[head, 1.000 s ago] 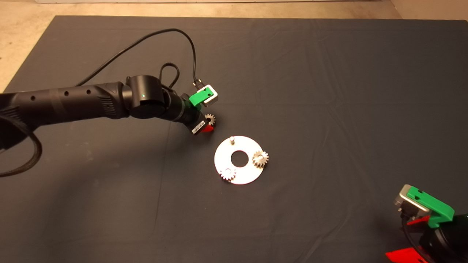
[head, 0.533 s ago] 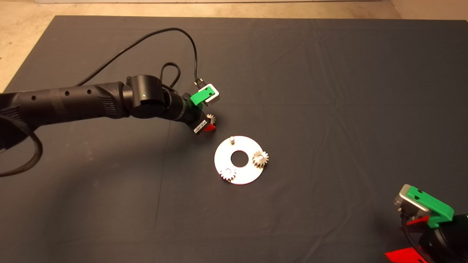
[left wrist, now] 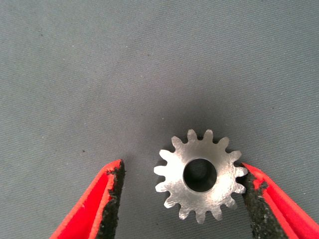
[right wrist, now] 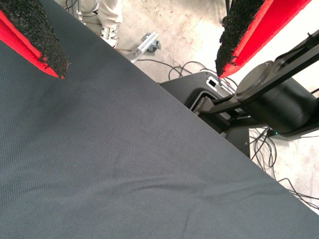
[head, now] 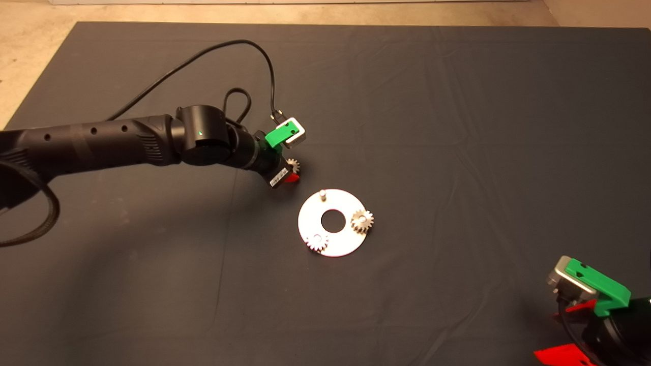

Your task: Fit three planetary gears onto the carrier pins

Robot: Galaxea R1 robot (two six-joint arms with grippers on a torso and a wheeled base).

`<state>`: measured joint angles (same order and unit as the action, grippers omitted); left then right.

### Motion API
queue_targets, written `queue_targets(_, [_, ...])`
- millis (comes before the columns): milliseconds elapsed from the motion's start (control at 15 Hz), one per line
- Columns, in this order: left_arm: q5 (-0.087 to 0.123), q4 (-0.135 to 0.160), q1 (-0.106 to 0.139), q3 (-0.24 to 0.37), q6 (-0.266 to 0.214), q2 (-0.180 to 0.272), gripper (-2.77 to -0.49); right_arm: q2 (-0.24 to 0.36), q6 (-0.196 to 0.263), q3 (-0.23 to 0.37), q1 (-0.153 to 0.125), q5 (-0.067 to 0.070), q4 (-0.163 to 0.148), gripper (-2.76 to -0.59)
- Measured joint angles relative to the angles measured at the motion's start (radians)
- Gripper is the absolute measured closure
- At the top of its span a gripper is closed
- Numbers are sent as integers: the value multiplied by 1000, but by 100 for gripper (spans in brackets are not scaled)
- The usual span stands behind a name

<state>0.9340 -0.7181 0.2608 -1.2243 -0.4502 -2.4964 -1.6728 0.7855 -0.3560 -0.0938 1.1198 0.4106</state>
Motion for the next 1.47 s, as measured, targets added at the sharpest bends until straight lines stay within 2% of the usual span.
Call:
queue_targets(67, [0,0,-2,0,0,0,-151,0,0,0,0,0,0,-220])
queue_targets(200, [-2,0,-6,0,0,0,-137,0,0,0,0,0,0,-220])
queue_targets(333, [-4,0,-18,0,4,0,-136,0,0,0,0,-1,0,-220])
queue_targets(400, [-11,1,-19,0,5,0,-136,2,0,0,0,-2,0,-220])
queue_targets(467, [-20,0,-19,0,6,1,-136,3,0,0,0,-1,0,-220])
queue_targets(800, [-26,0,-19,0,6,1,-107,3,0,0,0,-2,0,-220])
queue_targets(1467, [-31,0,-19,0,7,3,-91,3,0,0,0,-2,0,-220])
